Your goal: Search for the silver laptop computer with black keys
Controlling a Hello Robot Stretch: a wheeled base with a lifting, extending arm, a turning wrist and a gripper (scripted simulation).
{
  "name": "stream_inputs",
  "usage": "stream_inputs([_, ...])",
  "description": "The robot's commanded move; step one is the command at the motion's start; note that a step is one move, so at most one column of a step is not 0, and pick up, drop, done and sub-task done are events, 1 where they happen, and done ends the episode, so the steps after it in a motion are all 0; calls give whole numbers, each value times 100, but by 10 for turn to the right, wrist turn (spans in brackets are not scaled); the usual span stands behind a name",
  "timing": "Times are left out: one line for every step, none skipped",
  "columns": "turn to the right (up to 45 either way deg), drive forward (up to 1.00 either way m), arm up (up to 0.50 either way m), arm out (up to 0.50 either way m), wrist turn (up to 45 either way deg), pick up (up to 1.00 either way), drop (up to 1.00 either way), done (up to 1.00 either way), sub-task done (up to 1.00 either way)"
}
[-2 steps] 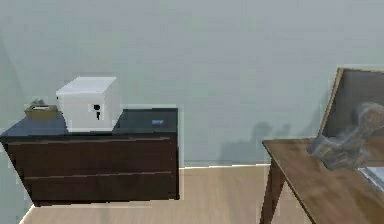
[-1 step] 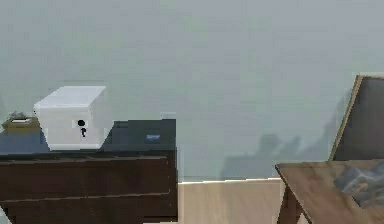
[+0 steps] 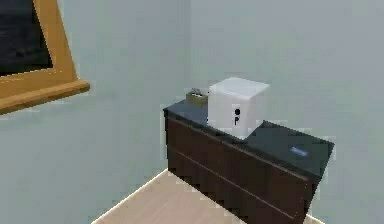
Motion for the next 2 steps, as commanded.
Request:
stream_inputs([-450,0,0,0,0,0,0,0,0])
stream_inputs([-30,0,0,0,0,0,0,0,0])
